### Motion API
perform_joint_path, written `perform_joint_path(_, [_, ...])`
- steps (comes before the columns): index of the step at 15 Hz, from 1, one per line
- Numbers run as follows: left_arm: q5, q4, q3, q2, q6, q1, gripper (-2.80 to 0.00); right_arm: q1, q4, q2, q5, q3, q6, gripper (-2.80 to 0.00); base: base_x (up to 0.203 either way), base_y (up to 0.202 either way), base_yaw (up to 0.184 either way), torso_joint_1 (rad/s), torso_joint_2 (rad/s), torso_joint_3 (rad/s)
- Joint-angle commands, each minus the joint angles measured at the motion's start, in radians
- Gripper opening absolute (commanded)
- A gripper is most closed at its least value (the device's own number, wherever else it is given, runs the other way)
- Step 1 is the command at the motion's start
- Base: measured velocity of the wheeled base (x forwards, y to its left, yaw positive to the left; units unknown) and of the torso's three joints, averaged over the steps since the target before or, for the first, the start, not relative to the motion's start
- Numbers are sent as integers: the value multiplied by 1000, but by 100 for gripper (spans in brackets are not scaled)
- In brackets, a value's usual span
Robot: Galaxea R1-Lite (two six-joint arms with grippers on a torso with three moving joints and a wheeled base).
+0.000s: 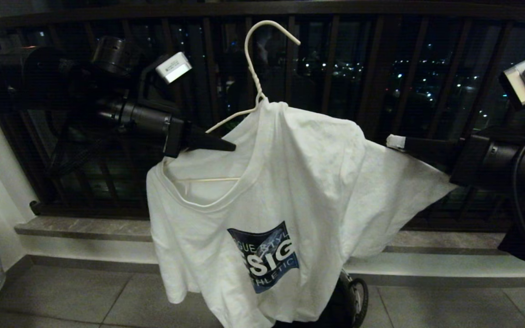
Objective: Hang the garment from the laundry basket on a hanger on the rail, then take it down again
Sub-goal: Hang the clothes on the clothes rack
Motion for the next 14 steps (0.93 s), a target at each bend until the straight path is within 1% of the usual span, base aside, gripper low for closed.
perform_joint_path(1, [-2,5,21,-33,-38,12,-280,-6,36,-44,2,3,3,-280,0,0,0,0,0,0])
perform_joint_path(2, [5,3,24,-36,-74,24,-280,-7,62,-52,0,-25,6,-280,0,0,0,0,0,0])
perform_joint_path(3, [27,3,26,-40,-106,32,-280,-9,109,-60,-2,-47,14,-280,0,0,0,0,0,0])
perform_joint_path(4, [36,4,30,-45,-142,40,-280,-10,162,-63,-5,-66,34,-280,0,0,0,0,0,0])
perform_joint_path(5, [38,4,27,-40,-163,42,-280,-11,200,-55,-11,-89,56,-280,0,0,0,0,0,0])
perform_joint_path(6, [46,5,21,-44,-175,41,-280,-10,221,-45,-24,-97,60,-280,0,0,0,0,0,0])
perform_joint_path(8, [48,13,32,-59,-175,38,-280,-10,219,-30,-23,-88,58,-280,0,0,0,0,0,0])
perform_joint_path(10, [49,77,20,-71,-173,31,-280,-10,215,-28,-16,-66,48,-280,0,0,0,0,0,0])
perform_joint_path(14, [65,143,22,-71,-168,-36,-280,-13,215,-54,-18,-55,14,-280,0,0,0,0,0,0])
